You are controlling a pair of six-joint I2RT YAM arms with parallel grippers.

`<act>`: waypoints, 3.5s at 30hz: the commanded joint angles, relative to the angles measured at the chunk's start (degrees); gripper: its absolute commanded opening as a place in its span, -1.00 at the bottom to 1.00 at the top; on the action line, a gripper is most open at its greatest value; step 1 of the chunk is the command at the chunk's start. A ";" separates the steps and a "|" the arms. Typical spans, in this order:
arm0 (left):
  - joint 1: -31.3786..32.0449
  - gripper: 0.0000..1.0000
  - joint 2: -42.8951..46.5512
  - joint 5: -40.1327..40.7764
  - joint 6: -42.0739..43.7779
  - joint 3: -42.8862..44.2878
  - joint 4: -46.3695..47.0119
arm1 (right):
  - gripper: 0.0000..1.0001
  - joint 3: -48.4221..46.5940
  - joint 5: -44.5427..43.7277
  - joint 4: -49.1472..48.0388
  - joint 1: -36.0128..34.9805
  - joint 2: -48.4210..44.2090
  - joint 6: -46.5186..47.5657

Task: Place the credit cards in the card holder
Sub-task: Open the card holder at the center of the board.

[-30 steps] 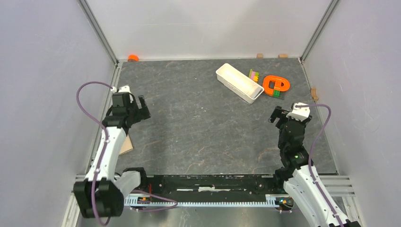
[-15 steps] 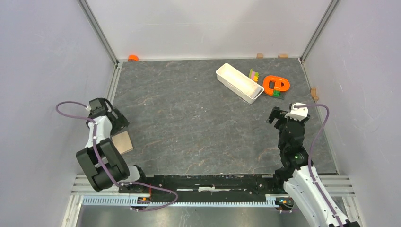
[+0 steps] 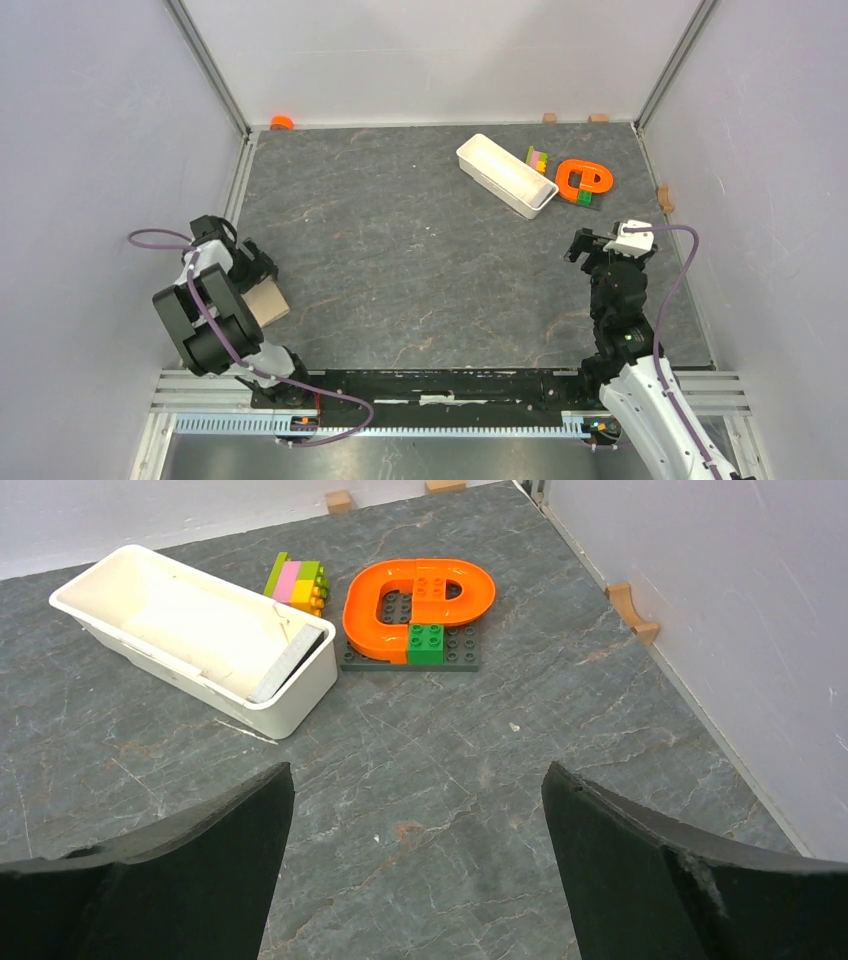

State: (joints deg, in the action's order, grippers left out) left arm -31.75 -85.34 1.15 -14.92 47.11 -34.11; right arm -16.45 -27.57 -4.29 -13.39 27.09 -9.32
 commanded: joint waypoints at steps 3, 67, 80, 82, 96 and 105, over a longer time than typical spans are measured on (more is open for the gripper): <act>4.00 1.00 0.13 -7.65 -1.26 0.92 0.54 | 0.96 0.13 0.79 -2.43 -0.15 0.18 0.84; 69.17 1.00 14.27 -20.62 -36.97 -11.25 18.34 | 0.96 -4.87 25.47 -1.42 -0.13 17.27 2.78; 73.67 1.00 20.63 -8.99 -31.77 -16.32 20.22 | 0.54 2.65 53.38 -6.58 -6.90 18.37 -21.35; 73.68 1.00 20.47 -10.33 -32.63 -18.21 24.12 | 0.49 5.23 53.31 -10.47 -10.26 19.60 -25.66; 73.76 0.23 13.53 -19.72 -38.81 -27.37 44.95 | -0.02 15.27 44.95 -29.68 -26.12 29.93 -45.84; 73.85 -0.62 13.09 -19.94 -38.98 -27.48 47.50 | -0.03 13.68 40.83 -29.62 -30.82 34.41 -44.64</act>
State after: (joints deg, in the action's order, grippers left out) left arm 41.87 -72.16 -17.21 -52.88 19.49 8.99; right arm -1.26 16.29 -31.22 -43.33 60.75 -53.87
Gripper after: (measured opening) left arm 0.281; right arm 0.489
